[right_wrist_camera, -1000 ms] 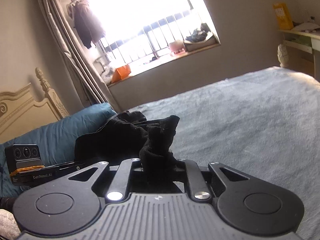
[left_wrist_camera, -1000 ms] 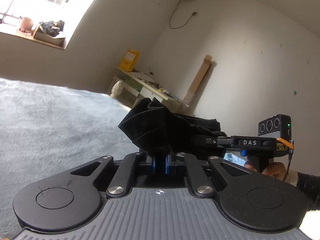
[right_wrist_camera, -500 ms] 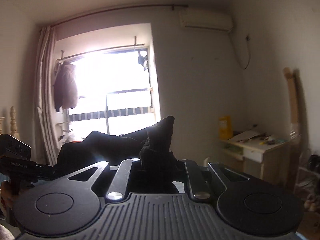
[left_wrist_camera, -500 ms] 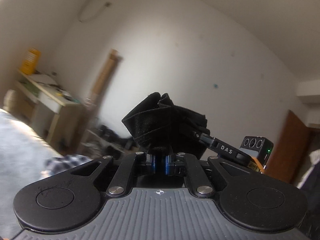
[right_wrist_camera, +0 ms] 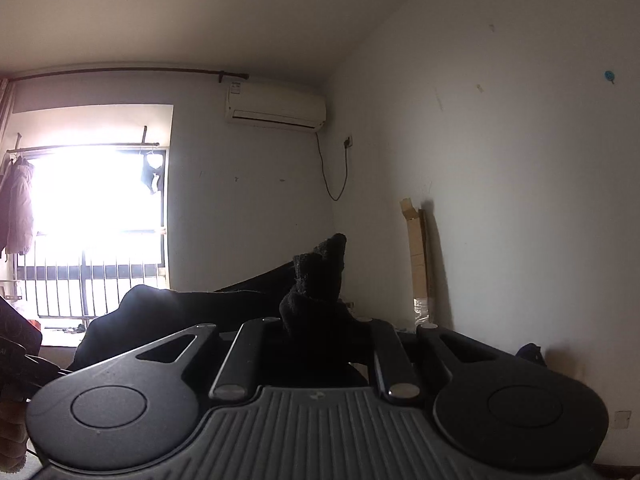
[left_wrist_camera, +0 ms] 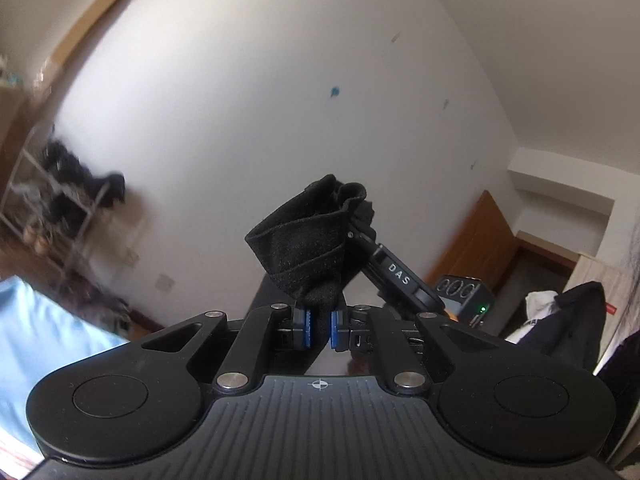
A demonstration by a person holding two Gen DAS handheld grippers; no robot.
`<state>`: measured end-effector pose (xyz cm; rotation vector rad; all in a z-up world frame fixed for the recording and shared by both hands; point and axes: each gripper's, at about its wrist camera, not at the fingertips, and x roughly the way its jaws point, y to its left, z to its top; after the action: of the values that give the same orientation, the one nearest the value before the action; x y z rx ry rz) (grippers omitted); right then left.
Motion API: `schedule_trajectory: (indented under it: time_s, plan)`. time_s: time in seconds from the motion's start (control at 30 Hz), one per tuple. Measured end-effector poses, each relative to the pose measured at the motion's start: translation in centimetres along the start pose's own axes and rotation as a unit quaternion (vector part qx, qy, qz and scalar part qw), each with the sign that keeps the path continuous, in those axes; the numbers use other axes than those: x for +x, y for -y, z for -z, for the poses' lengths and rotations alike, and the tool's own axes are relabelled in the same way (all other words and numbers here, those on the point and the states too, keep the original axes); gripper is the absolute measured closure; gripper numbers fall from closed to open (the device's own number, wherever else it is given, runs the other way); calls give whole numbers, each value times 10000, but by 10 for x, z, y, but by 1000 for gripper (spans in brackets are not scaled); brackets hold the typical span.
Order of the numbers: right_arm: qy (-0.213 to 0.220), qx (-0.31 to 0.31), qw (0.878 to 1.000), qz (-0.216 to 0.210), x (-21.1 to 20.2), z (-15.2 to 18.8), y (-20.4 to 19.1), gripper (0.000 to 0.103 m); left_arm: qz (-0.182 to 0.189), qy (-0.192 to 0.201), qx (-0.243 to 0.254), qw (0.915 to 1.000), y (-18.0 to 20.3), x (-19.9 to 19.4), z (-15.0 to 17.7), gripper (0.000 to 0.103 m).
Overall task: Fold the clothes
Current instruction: 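Lift the folded black shirt off the bed with both grippers, then carry the black shirt with both grippers toward the plaid-topped clothes stack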
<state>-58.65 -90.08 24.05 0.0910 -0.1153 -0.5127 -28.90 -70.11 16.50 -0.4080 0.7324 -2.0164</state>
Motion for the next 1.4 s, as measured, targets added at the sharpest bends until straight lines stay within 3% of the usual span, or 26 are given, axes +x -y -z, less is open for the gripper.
schedule_trajectory:
  time_s: [0.23, 0.43, 0.6, 0.73, 0.83, 0.93, 1.0, 1.1, 1.17, 1.4]
  plan:
    - [-110, 310, 9994, -126, -6, 36, 58, 89, 107, -163, -421, 9989, -15, 38, 17, 97]
    - [-185, 259, 9983, -479, -4, 29, 79, 89, 364, -194, -636, 9971, 0, 45, 12, 97]
    - [-371, 388, 9932, -1029, 17, 13, 85, 89, 394, 108, -794, 9960, 2, 27, 1, 97]
    - [-735, 619, 9808, -1697, 64, 19, 85, 89, -26, 616, -1094, 9921, -18, -11, 0, 97]
    - [-1355, 785, 9659, -2061, 125, 49, 73, 89, -647, 923, -1622, 9803, -59, -36, 15, 96]
    - [-2269, 726, 9494, -2049, 188, 108, 52, 89, -1541, 804, -1871, 9668, -116, -46, 41, 96]
    - [-2907, 681, 9351, -1910, 220, 153, 39, 89, -1922, 781, -2150, 9543, -148, -51, 61, 97]
    - [-3600, 433, 9168, -1672, 242, 202, 20, 89, -2025, 961, -2155, 9504, -161, -62, 72, 97]
    - [-3744, 450, 9122, -1604, 249, 212, 14, 89, -2038, 1100, -2109, 9497, -165, -69, 77, 97]
    - [-3635, 438, 9175, -1555, 256, 196, 10, 89, -2301, 1280, -1974, 9443, -187, -74, 79, 97]
